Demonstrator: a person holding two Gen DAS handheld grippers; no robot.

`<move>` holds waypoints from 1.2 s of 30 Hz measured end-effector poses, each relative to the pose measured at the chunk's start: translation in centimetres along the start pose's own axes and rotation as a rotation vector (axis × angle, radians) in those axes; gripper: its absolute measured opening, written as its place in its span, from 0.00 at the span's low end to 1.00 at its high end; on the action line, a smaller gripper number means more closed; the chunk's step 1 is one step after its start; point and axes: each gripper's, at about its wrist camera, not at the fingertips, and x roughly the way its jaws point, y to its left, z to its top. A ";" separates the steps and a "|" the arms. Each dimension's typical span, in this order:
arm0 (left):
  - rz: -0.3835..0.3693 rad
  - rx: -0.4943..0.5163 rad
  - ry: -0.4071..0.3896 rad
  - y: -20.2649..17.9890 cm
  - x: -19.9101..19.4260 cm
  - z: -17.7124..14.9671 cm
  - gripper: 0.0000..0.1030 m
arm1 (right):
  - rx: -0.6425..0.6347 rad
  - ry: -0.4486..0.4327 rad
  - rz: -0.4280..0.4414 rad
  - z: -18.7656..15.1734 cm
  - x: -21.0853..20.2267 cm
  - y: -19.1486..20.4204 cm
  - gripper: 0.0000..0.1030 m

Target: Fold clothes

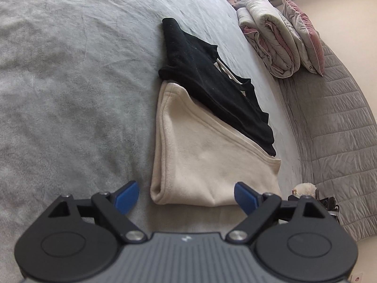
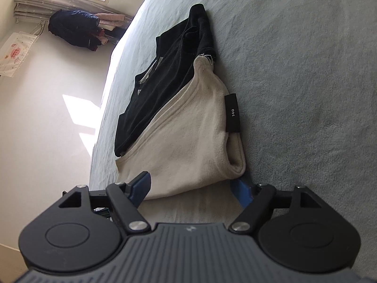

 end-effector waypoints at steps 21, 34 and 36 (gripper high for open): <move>0.002 0.040 -0.045 -0.9 1.1 -0.3 0.89 | -0.073 -0.025 0.006 0.2 1.7 1.5 0.80; -0.024 0.001 -0.056 -0.9 1.5 -0.2 0.86 | -0.076 -0.041 0.008 0.0 3.2 2.8 0.80; -0.027 -0.015 -0.055 -0.5 1.3 -0.2 0.81 | -0.064 -0.037 0.015 0.1 3.1 2.7 0.78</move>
